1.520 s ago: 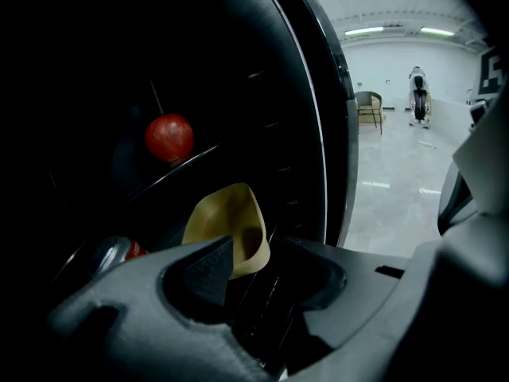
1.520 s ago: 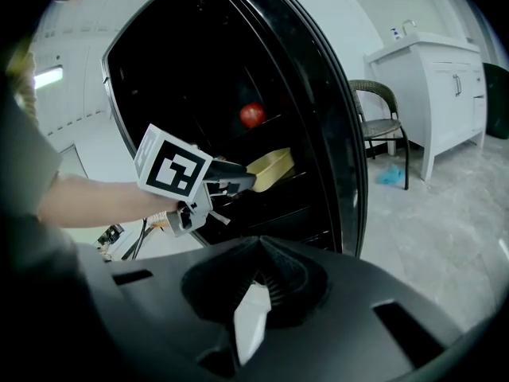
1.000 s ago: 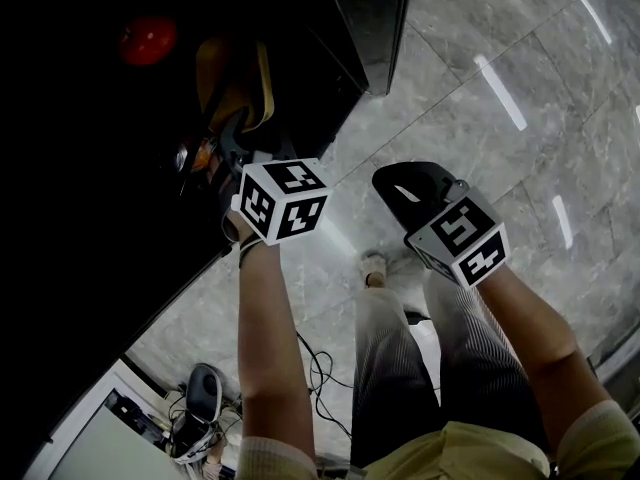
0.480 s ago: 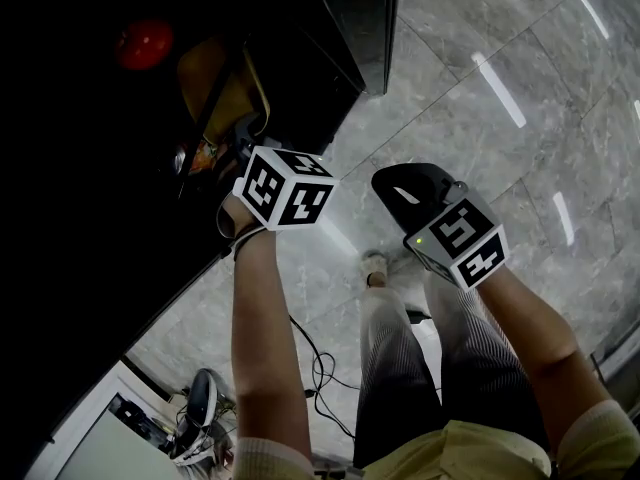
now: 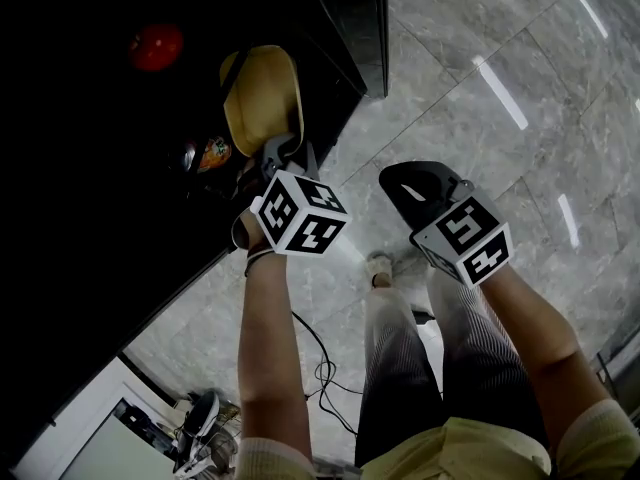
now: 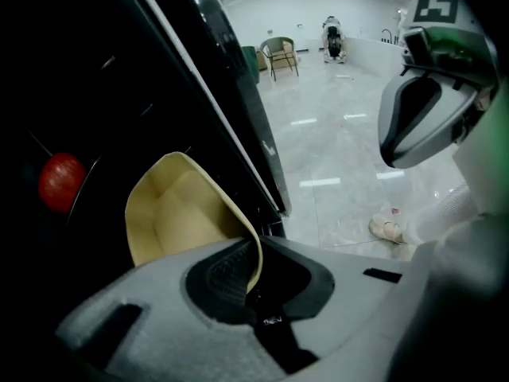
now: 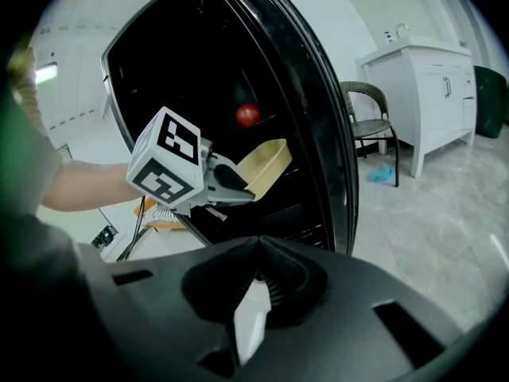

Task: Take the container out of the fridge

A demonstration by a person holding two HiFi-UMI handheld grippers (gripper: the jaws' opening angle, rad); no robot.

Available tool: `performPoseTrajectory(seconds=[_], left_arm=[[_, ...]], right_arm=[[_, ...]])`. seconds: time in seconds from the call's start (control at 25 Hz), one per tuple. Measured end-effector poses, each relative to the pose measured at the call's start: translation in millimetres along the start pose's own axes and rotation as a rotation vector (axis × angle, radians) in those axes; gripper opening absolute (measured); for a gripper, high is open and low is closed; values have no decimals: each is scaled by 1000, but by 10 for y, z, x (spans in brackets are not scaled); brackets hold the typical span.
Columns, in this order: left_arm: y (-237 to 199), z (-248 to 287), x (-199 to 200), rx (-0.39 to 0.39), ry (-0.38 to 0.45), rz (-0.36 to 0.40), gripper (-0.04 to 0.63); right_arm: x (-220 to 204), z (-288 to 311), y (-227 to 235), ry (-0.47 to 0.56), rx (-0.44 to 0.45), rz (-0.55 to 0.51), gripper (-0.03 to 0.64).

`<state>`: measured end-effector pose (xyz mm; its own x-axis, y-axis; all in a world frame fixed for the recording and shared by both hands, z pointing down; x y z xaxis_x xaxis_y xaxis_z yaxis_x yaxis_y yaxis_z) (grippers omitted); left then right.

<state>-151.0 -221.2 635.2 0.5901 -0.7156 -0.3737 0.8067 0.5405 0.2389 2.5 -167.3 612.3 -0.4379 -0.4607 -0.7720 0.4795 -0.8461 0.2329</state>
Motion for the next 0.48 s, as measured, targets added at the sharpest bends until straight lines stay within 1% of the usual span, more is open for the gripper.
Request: performPoseTrajectory(seconds=[0.16, 0.28, 0.48], left_arm=[[175, -126, -96, -46, -2, 14, 32], [283, -243, -162, -62, -2, 34, 32], [458, -472, -208, -84, 36, 15, 32]], right_arm=[[47, -84, -38, 10, -23, -3, 29], [81, -152, -81, 21, -46, 5, 29], [150, -266, -184, 45, -79, 17, 29]])
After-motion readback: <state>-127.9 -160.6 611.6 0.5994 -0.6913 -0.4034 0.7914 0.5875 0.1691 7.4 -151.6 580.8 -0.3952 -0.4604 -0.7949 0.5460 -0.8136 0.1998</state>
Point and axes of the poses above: the fingertips, and each gripper's own axes: z forward along the fingers, y to its right, x out of its top, the point moved 5 cm from there along -z, backward along the fingers, and after that the axes turned 14 degrees about -z, right-handed, at the moved point
